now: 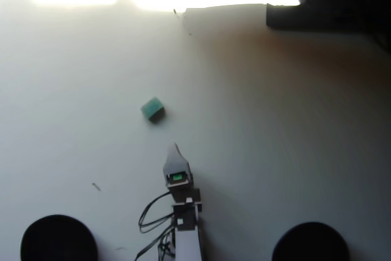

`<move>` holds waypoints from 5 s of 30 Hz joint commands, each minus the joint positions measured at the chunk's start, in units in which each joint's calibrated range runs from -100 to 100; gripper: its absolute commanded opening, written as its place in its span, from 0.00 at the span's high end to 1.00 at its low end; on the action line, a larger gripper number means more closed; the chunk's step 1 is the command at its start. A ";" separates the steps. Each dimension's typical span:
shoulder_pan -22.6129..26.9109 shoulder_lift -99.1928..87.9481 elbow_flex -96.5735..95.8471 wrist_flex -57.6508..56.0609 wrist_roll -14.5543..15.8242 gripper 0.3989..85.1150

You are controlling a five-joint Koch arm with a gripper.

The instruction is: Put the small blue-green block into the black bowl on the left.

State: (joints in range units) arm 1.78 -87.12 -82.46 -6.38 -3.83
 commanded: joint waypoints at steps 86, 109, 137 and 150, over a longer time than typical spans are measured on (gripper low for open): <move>5.27 90.50 86.98 -46.12 -8.64 0.94; 28.03 50.22 91.14 -70.19 6.45 0.97; 53.77 67.36 104.45 -73.11 4.98 0.97; 53.09 68.54 102.42 -69.71 3.27 0.40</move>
State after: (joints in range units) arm 55.85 -14.27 19.11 -76.55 -0.32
